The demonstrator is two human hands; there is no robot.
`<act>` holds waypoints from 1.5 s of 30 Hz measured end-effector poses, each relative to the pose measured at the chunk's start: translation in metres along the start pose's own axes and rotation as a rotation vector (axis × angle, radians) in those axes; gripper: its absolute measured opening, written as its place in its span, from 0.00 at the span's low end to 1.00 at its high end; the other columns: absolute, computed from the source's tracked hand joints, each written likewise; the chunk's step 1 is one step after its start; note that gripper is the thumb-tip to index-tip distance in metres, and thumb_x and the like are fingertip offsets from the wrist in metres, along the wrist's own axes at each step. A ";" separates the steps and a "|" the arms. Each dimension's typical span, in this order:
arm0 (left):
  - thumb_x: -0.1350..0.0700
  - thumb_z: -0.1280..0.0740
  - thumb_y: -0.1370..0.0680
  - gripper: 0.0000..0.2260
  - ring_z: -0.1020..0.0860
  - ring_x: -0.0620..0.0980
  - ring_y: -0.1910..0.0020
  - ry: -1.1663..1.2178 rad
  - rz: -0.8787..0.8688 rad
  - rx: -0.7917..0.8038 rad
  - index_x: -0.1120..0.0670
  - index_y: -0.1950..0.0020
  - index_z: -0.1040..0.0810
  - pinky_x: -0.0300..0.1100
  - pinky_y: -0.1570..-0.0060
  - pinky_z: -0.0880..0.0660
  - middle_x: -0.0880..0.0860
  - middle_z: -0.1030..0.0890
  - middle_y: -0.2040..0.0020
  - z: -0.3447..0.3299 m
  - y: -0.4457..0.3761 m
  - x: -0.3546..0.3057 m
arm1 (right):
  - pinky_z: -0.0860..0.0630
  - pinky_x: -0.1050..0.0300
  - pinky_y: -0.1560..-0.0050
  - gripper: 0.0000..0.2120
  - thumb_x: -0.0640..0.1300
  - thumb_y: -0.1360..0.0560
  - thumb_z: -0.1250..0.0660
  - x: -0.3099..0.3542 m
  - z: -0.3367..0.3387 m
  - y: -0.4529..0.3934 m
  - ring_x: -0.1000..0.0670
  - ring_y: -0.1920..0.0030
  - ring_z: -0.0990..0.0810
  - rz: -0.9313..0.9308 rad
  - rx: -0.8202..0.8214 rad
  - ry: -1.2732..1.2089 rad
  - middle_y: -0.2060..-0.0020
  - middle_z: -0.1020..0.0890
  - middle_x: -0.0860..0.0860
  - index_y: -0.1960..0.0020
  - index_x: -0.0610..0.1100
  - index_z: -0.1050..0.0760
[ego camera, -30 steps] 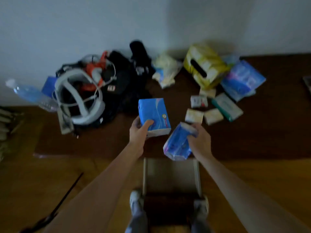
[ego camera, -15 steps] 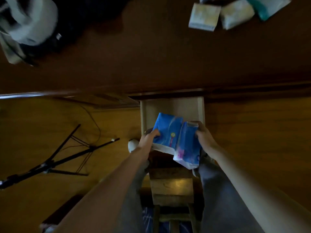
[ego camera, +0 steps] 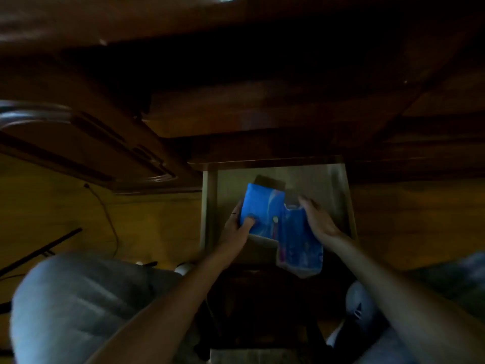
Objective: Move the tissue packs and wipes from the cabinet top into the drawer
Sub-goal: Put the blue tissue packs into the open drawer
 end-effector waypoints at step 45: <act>0.57 0.37 0.18 0.15 0.24 0.53 0.36 -0.267 -0.165 -0.468 0.52 0.31 0.26 0.52 0.36 0.26 0.53 0.23 0.34 0.113 -0.021 0.055 | 0.23 0.60 0.68 0.23 0.61 0.30 0.24 -0.009 -0.090 -0.020 0.49 0.61 0.14 -0.067 0.366 0.036 0.56 0.15 0.49 0.41 0.51 0.25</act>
Point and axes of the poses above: each hand's wrist, its own y-axis away from the middle knuckle, its own z-axis out of the back of the hand, x = y × z, the point moved 9 cm from there along -y, towards the middle knuckle
